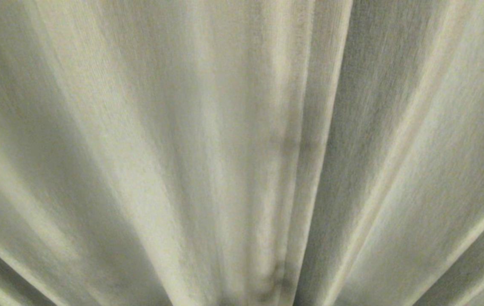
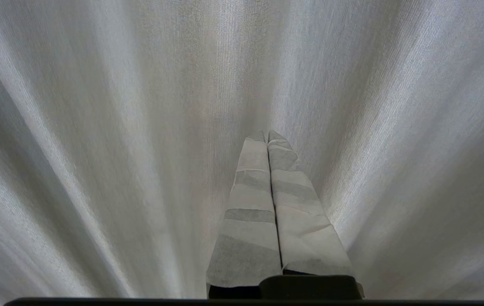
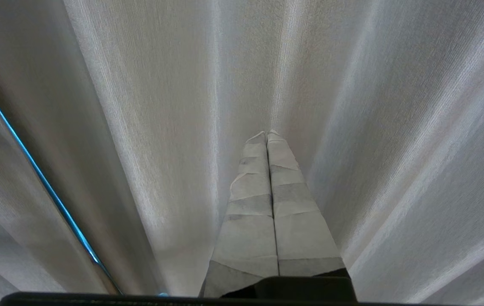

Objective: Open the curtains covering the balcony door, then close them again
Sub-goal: Pull the outer curtains open on both sides

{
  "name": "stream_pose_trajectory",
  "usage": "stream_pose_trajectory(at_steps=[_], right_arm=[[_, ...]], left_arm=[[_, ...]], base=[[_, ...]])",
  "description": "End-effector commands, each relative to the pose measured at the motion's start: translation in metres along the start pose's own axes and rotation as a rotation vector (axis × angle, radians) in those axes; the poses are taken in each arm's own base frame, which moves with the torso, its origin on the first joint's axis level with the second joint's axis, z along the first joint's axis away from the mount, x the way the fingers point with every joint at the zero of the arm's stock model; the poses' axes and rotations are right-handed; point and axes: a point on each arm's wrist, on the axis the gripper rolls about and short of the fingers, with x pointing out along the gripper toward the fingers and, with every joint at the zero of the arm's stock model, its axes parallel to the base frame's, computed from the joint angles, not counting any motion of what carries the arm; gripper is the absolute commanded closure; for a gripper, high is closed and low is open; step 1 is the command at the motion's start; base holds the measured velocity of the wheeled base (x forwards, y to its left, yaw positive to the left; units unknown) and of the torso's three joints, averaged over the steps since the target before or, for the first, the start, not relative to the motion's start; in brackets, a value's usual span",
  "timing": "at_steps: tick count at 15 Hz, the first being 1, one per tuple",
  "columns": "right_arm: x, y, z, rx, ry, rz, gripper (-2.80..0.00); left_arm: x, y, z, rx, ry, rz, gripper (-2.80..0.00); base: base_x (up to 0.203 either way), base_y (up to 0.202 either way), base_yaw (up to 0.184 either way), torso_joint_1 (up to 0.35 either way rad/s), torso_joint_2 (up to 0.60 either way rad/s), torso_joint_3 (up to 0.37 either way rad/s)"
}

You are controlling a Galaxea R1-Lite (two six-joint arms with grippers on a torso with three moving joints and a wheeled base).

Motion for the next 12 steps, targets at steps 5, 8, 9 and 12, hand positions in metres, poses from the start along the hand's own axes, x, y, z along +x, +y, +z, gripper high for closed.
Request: stream_pose_trajectory(at_steps=[5, 8, 9, 12], right_arm=[[0.0, 0.0, 0.0, 0.001, 0.0, 0.001, 0.0], [0.0, 0.0, 0.0001, -0.003, -0.001, 0.001, 0.0], [0.0, 0.0001, 0.0, -0.005, 0.0, 0.002, 0.0], [0.0, 0.0, 0.0, -0.008, 0.0, 0.001, 0.0]], left_arm=[[0.0, 0.0, 0.0, -0.001, -0.001, 0.001, 0.0], [0.0, 0.0, 0.0, -0.001, -0.001, 0.001, 0.0], [0.0, 0.0, 0.0, -0.001, -0.001, 0.001, 0.0], [0.0, 0.0, 0.0, -0.001, -0.001, 0.001, 0.0]], base=[[0.0, 0.0, 0.0, 0.0, 0.0, 0.0], [0.0, 0.0, 0.0, 0.0, 0.0, 0.0], [0.0, 0.0, 0.0, 0.0, 0.0, 0.0], [0.0, 0.0, 0.0, 0.0, 0.0, 0.0]])
